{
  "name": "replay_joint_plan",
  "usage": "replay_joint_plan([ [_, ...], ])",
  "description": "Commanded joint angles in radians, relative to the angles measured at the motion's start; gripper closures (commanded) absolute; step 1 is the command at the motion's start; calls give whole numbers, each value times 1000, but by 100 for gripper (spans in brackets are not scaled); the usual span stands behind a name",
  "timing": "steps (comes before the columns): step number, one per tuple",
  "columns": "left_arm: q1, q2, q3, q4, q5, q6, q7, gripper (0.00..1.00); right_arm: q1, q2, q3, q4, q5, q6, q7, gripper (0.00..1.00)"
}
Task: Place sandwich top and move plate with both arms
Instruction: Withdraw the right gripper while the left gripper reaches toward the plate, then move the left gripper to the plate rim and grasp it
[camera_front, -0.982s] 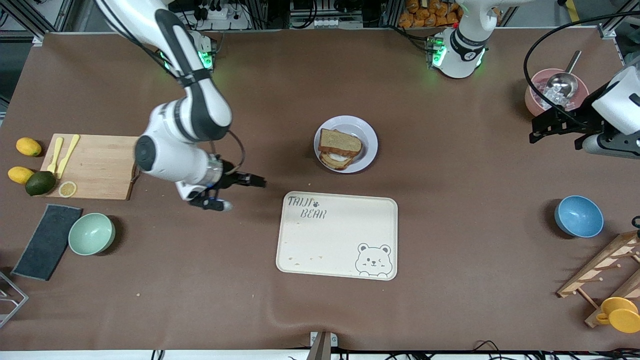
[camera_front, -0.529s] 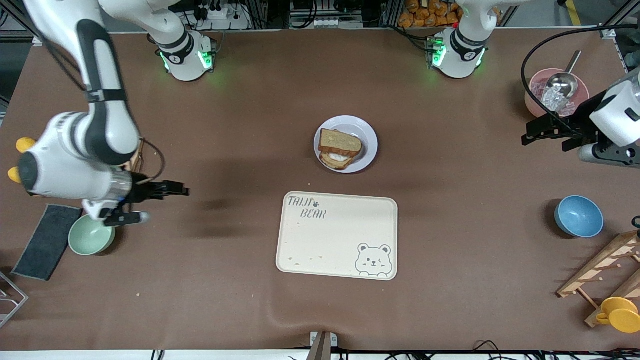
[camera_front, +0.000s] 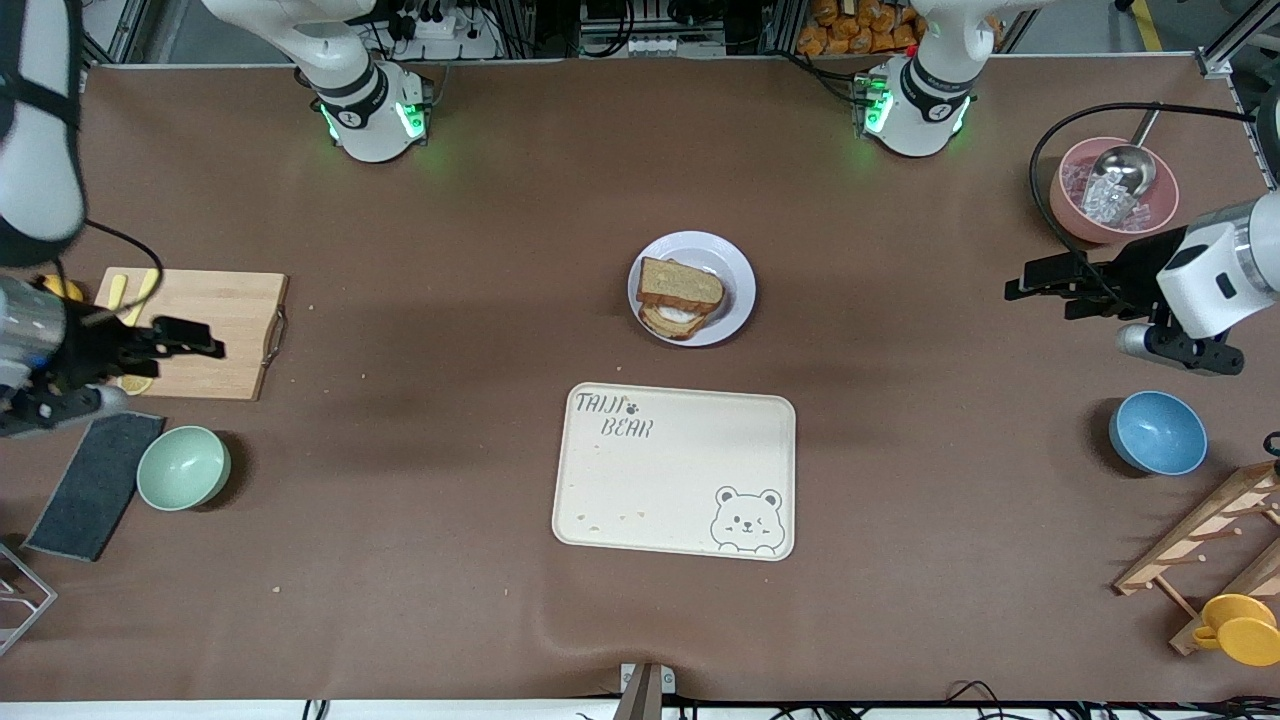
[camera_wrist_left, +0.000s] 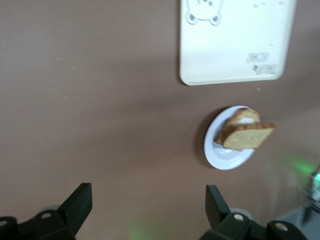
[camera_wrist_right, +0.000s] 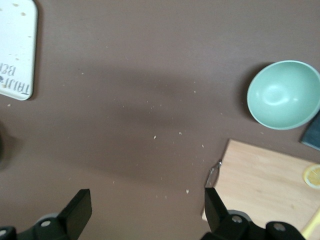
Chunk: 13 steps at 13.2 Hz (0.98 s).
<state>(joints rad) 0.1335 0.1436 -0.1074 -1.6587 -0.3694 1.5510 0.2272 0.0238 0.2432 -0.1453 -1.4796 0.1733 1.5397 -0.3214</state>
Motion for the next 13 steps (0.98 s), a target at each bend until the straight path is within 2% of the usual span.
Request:
replay_joint_plan([
  [1,14,11,-3,-79,-87,32,75,0,-65,-128,94,22,-41,-143,184,0],
  [3,14,82,-5,-107,-175,34,179,0,-106,-234,215,15,-127,-191,324,0],
  [4,8,111,-5,-122,-198,35,220,0,-120,-272,246,9,-139,-207,359,0],
  [6,2,129,-17,-197,-218,99,265,0,-120,-320,245,-11,-140,-204,386,0],
  [9,-15,151,-66,-327,-319,220,334,0,-107,-349,230,-48,-140,-150,387,0],
  [13,-14,168,-156,-437,-377,383,359,0,-97,-288,217,-36,-143,-81,386,0],
])
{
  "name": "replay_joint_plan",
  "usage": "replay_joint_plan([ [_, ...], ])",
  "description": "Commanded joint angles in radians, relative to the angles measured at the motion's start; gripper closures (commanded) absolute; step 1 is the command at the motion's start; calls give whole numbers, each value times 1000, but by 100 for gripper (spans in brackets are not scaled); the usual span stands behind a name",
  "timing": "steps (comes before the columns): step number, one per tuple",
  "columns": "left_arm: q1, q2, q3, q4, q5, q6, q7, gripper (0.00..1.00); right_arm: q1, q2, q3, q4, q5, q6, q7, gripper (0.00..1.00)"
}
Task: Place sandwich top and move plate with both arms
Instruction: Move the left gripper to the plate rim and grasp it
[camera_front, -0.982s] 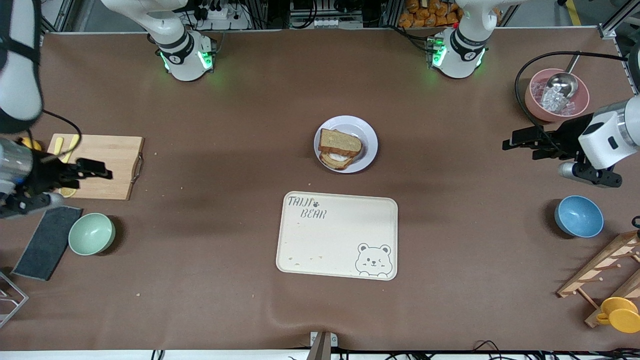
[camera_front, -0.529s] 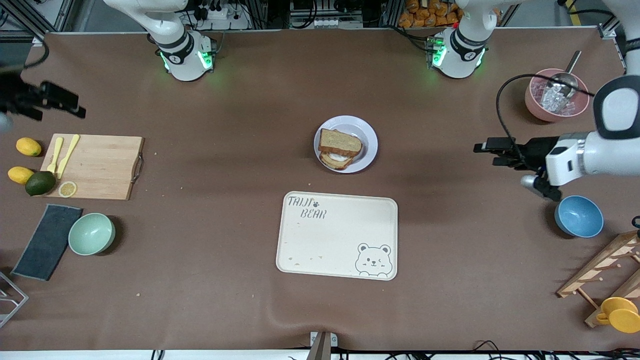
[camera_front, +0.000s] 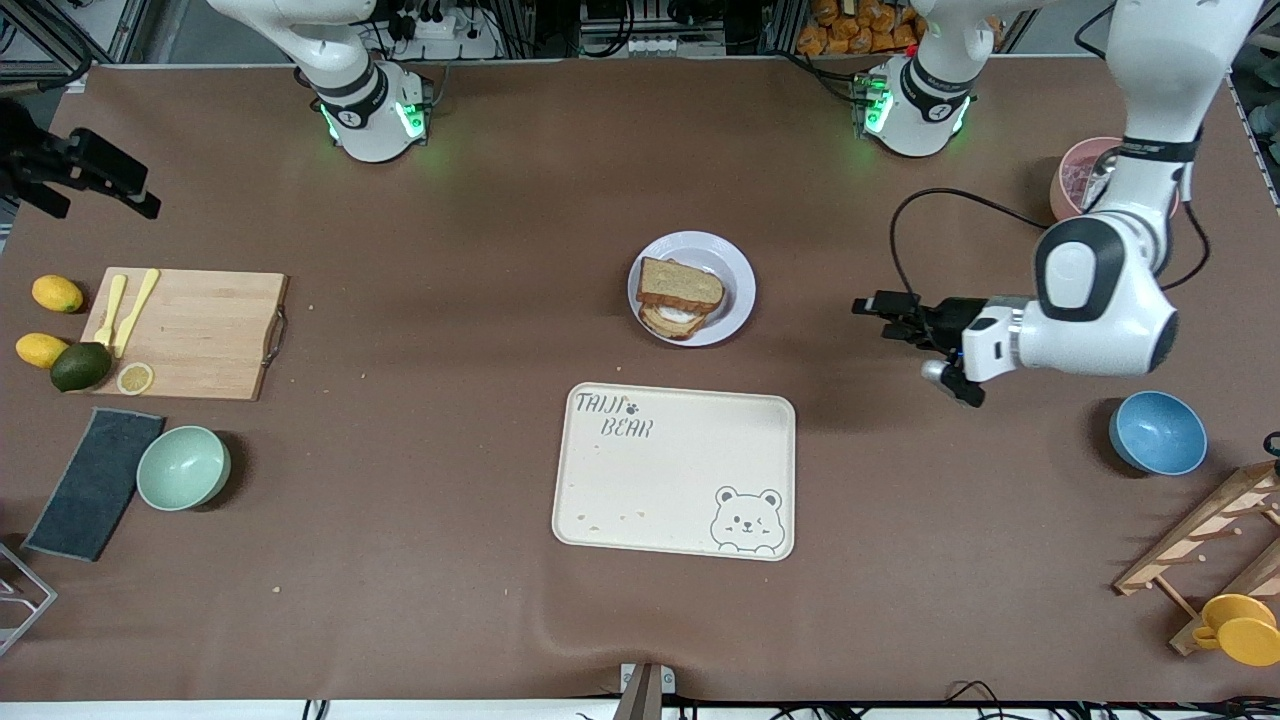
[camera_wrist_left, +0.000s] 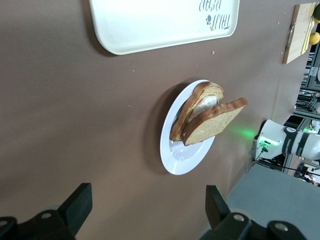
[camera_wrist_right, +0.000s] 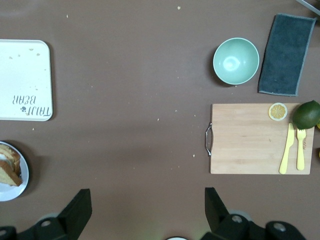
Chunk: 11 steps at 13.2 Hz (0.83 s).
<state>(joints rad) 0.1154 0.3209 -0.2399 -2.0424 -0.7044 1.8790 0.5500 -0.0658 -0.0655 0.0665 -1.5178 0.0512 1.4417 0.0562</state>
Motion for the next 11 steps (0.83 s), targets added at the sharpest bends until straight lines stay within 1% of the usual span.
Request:
replay_joint_plan([
  [1,3,-3,-38,-73,-78,80,59,0,6,29,-1,14,-22,17,11,0],
  [3,3,-2,-50,-128,-153,138,161,0,24,73,-19,63,-21,19,10,0],
  [4,-5,0,-52,-148,-202,152,200,0,44,91,-48,83,-19,17,8,0],
  [5,-26,9,-53,-163,-243,169,229,0,93,95,-95,91,-21,17,7,0],
  [6,-46,13,-53,-176,-271,195,243,0,109,96,-111,91,-18,16,8,0],
  [7,-63,24,-55,-186,-300,222,258,0,106,96,-109,91,-18,16,7,0],
  [9,-120,32,-55,-229,-406,296,312,0,100,116,-109,99,-22,19,4,0],
  [11,-138,46,-55,-275,-530,327,445,0,98,116,-108,99,-19,17,10,0],
])
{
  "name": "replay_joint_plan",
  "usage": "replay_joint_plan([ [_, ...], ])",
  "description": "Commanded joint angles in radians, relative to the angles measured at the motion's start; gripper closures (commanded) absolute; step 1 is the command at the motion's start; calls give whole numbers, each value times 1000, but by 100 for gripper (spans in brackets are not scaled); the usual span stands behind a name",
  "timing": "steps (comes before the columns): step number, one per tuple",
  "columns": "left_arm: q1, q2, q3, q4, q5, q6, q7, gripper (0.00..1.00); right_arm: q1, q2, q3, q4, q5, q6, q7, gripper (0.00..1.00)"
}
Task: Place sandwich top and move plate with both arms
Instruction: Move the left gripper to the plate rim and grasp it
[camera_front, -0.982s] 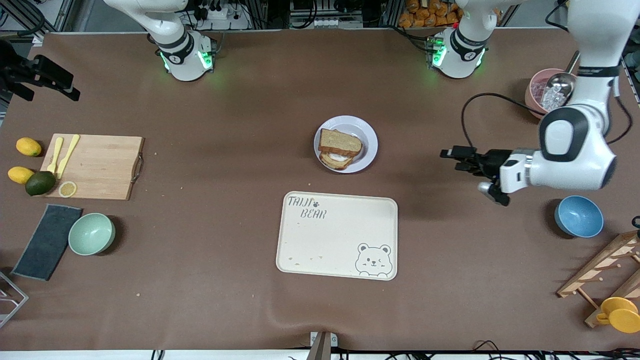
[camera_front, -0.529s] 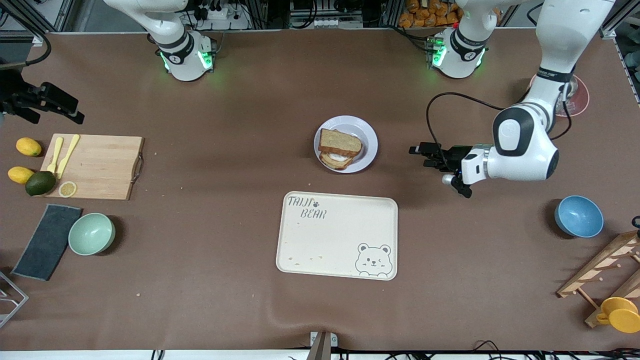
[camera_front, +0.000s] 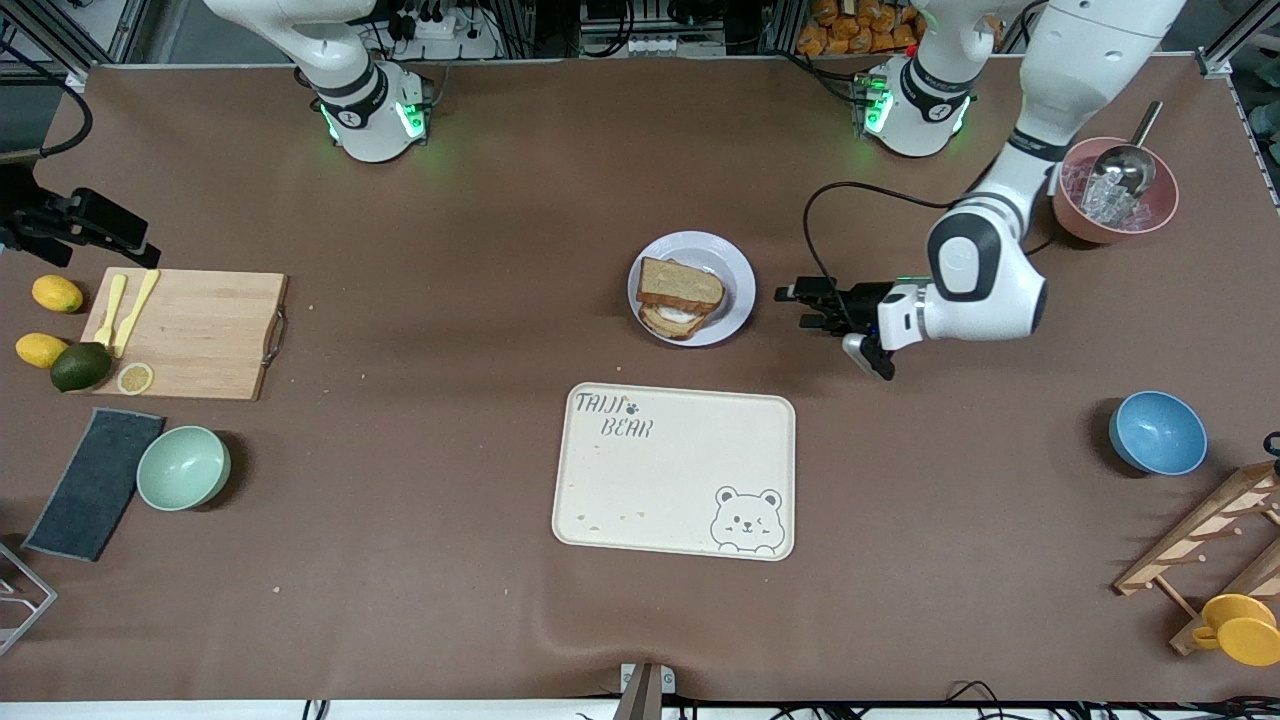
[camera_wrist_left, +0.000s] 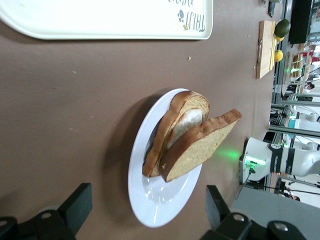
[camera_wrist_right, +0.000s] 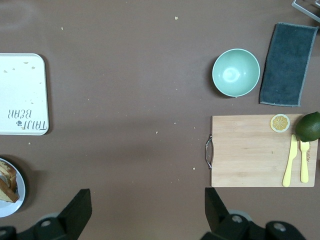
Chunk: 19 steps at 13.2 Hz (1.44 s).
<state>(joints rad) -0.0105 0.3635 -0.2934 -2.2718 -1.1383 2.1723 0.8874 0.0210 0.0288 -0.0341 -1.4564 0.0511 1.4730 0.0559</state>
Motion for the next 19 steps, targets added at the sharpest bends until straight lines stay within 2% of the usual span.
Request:
replay_joint_plan([
  [1,-23,12,-1,-64,-159,35,173,0,10,20,-6,37,-19,-14,10,0],
  [4,-45,46,-1,-83,-270,37,266,0,11,19,-4,37,-63,0,-5,0],
  [9,-54,84,-3,-130,-443,41,419,0,10,11,11,36,-62,24,-15,0],
  [12,-60,103,-30,-138,-550,41,489,0,13,11,10,36,-63,23,-2,0],
  [19,-63,103,-58,-137,-632,41,489,2,10,11,10,27,-56,4,1,0],
])
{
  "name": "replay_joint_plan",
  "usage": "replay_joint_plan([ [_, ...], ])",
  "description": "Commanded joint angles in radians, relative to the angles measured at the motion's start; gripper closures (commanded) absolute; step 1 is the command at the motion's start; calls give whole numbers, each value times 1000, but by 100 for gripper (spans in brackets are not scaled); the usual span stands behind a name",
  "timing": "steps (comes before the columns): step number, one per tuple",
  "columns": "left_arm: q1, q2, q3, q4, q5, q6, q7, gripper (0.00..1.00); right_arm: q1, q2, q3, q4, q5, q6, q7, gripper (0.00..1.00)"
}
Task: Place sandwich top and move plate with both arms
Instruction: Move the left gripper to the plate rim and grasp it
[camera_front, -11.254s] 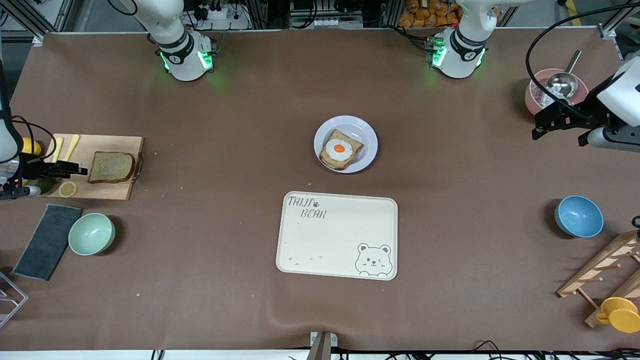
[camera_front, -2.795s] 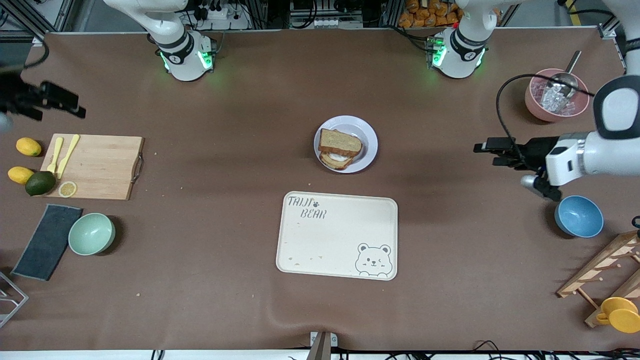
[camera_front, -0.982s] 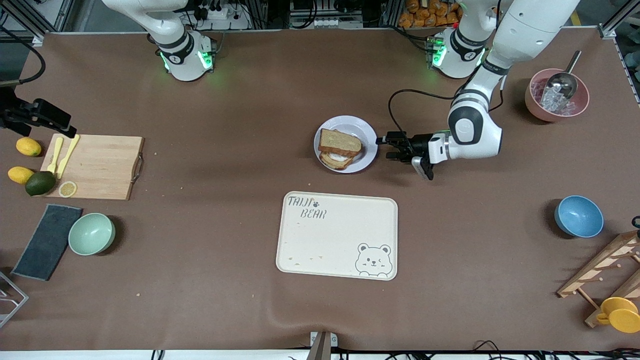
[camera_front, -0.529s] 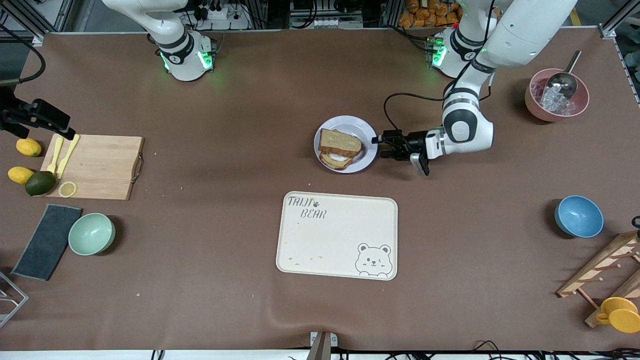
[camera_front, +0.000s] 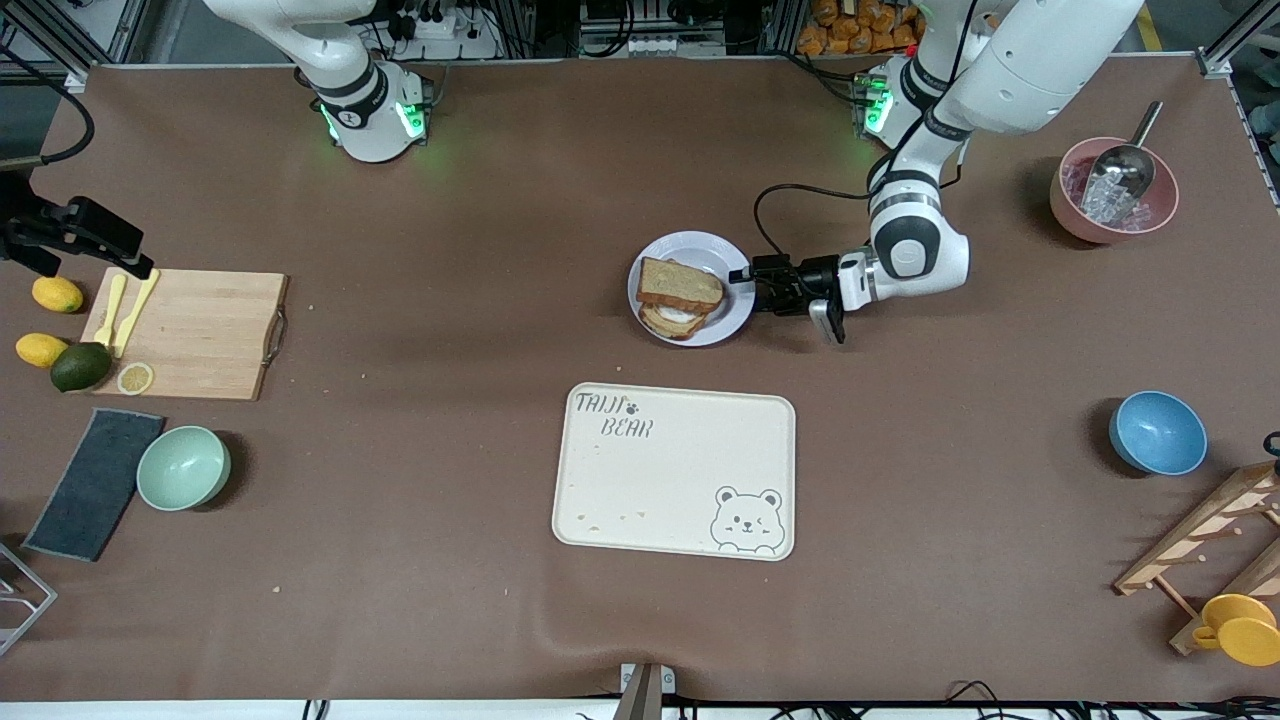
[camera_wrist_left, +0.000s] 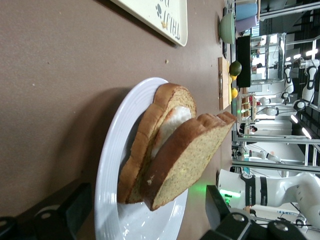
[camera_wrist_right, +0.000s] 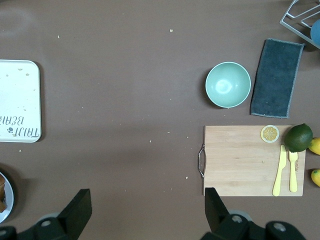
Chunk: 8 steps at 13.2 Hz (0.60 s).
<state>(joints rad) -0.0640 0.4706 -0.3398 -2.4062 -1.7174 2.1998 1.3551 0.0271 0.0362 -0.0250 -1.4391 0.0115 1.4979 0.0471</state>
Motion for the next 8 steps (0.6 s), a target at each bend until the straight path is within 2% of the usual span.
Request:
replay_joint_plan([
  [1,-11,-3,-21,-1,-65,14,22,29,5,4,1,14,-15,-36,11,0],
  [2,-13,-1,-21,-2,-67,14,27,50,7,1,1,16,-15,-38,14,0],
  [5,3,43,-21,4,-67,14,113,91,4,4,1,9,-15,-47,14,0],
  [6,12,66,-21,5,-68,14,159,100,2,4,1,9,-13,-47,13,0],
  [8,29,108,-21,9,-93,12,229,100,-1,4,-1,9,-13,-47,11,0],
])
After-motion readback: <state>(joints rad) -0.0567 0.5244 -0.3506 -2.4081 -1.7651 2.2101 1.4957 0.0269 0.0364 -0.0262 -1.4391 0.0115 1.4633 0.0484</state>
